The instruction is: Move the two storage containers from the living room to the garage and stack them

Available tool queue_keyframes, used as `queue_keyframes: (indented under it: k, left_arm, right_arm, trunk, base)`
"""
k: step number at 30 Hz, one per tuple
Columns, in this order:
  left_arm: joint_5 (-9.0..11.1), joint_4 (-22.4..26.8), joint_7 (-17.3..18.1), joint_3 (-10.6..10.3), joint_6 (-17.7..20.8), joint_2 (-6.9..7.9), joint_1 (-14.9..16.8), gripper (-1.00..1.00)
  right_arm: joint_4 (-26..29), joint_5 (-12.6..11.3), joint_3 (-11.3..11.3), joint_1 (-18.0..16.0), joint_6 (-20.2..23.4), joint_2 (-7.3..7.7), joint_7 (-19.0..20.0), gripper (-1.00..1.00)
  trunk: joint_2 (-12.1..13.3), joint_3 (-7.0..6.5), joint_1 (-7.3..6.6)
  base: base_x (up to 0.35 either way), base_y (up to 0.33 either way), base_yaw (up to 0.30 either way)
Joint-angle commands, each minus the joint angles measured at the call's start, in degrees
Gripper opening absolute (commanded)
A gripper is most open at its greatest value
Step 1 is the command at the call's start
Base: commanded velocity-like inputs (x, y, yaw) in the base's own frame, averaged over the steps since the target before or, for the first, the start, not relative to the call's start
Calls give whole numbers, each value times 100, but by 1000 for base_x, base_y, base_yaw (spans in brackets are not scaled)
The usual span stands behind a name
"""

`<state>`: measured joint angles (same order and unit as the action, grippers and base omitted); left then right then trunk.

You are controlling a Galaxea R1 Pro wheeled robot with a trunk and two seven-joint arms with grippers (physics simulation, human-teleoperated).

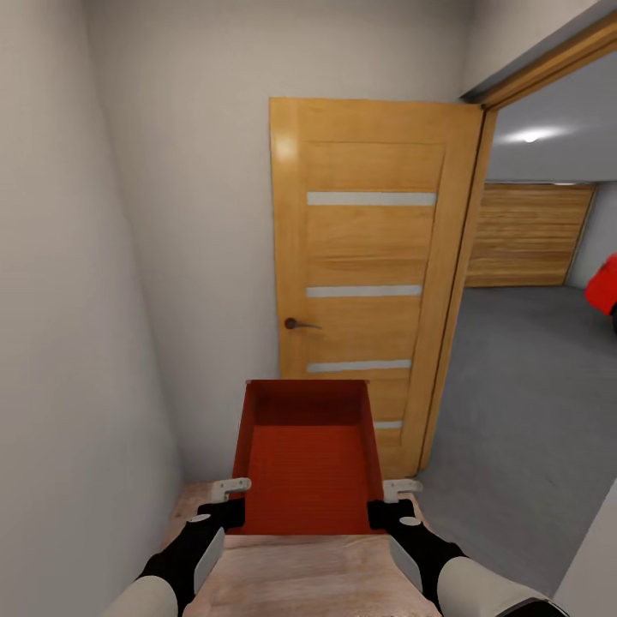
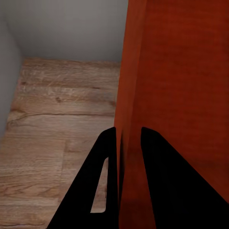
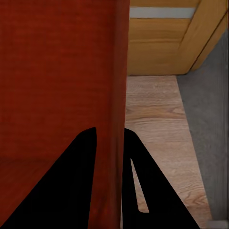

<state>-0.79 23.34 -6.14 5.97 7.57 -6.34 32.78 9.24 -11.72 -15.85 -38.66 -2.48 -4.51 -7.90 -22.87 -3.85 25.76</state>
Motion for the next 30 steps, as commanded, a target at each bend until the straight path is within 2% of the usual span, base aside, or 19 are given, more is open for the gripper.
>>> queue_keyframes:
  k: [1, 30]
  left_arm:
    - [-106, 107, -125, 202, 43, 120, 0, -100]
    - [-108, 109, -130, 203, 43, 107, 0, -100]
  right_arm:
    - [-18, -94, 91, -2, -24, 2, -27, -100]
    - [-18, -94, 91, -2, -33, 4, -27, -100]
  trunk:
    - [-5, 3, 2]
    - [-5, 3, 2]
  base:
    - [0, 0, -241]
    - [0, 0, -241]
